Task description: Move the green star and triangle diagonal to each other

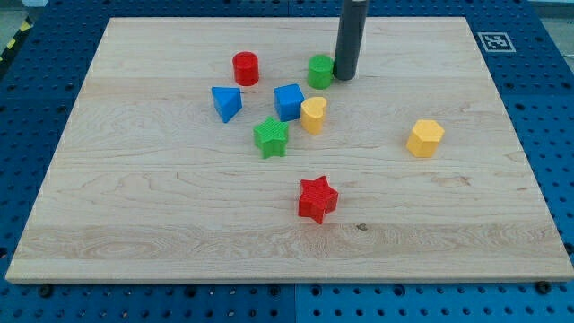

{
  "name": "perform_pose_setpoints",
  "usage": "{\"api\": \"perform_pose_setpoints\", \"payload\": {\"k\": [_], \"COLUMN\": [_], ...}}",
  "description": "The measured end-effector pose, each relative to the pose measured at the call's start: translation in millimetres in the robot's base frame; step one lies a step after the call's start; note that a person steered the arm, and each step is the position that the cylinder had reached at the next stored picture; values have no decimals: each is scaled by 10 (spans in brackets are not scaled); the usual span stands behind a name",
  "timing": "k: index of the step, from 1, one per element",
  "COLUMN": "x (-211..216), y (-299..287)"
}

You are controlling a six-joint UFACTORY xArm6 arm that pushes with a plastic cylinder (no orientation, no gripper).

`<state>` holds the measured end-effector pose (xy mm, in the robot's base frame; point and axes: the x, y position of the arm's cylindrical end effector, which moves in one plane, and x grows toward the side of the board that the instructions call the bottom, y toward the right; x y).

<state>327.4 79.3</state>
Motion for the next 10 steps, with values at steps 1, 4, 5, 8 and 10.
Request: {"api": "perform_pose_setpoints", "payload": {"k": [1,4,5,8,10], "x": [165,453,558,1058,1225], "y": [34,-773,-637,-647,-1126]}}
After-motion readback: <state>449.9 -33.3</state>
